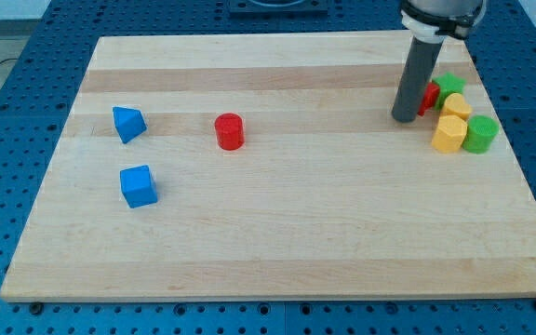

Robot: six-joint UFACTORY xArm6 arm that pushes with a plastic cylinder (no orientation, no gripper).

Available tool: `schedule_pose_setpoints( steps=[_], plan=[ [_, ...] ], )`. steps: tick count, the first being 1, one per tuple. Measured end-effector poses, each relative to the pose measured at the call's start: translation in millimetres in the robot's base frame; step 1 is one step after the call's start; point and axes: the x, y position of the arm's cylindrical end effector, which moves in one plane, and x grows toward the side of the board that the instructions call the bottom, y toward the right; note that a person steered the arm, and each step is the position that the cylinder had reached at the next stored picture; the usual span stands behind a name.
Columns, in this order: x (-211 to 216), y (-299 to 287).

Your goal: Push red circle into group of blocks

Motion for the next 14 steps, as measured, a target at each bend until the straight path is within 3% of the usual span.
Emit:
schedule_pose_setpoints(
  steps=[2, 3, 4, 6, 7, 8, 10, 11, 12, 13, 14],
  plan=[
    [-10, 0],
    [34, -34],
    [59, -102],
    [67, -293],
    [52, -348],
    [28, -344],
    [31, -210],
    [31, -184],
    [30, -253],
    [7, -278],
    [-1, -231]
  ],
)
